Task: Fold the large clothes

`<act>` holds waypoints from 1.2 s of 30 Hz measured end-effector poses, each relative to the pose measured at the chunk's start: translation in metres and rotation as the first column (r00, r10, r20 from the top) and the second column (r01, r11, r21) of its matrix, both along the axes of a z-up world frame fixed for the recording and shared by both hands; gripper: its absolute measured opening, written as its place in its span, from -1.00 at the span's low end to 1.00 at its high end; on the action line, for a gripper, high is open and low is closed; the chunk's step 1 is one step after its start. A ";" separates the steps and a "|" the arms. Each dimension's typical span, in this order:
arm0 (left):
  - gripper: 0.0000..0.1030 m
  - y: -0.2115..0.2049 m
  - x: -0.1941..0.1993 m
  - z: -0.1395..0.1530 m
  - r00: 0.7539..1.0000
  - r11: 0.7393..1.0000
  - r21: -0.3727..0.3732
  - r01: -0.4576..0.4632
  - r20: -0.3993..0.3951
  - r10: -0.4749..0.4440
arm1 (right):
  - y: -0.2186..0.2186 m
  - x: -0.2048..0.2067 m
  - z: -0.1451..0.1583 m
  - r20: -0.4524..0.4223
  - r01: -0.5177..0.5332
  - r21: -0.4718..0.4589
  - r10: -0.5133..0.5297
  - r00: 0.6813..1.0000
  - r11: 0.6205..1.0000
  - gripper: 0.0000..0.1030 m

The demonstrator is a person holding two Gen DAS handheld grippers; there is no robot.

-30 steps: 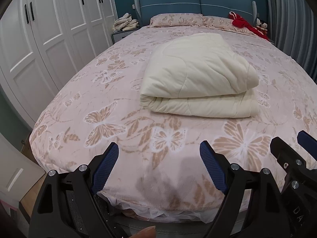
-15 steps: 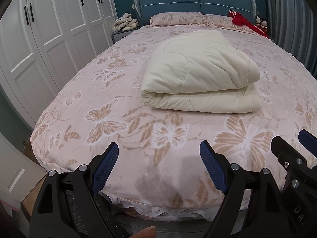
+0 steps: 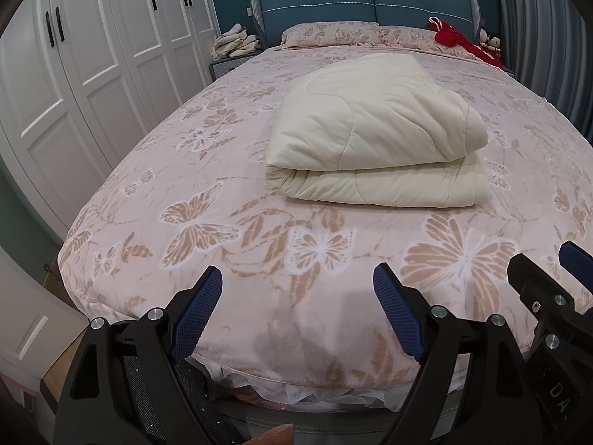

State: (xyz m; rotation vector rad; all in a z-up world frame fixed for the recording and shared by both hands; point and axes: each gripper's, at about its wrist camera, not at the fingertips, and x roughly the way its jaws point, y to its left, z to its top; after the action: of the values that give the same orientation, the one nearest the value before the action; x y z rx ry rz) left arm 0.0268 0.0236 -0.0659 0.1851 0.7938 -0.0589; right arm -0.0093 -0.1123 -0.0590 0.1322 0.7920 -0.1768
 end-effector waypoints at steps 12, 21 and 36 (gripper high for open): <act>0.57 0.000 -0.001 0.000 1.000 1.000 0.001 0.001 0.002 -0.002 | 0.000 -0.001 -0.001 0.002 0.000 -0.001 0.000 1.000 1.000 0.19; 0.57 0.002 -0.004 -0.001 1.000 1.000 -0.006 0.007 -0.001 -0.007 | 0.000 -0.001 -0.001 0.000 0.001 -0.001 -0.001 1.000 1.000 0.19; 0.55 0.002 -0.006 -0.002 1.000 1.000 -0.007 0.004 0.004 -0.004 | 0.000 -0.002 -0.002 -0.001 0.000 -0.002 0.000 1.000 1.000 0.19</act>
State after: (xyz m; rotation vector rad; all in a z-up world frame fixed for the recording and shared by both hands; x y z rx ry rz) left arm 0.0206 0.0260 -0.0676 0.1802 0.7896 -0.0652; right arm -0.0108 -0.1125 -0.0613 0.1301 0.7927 -0.1780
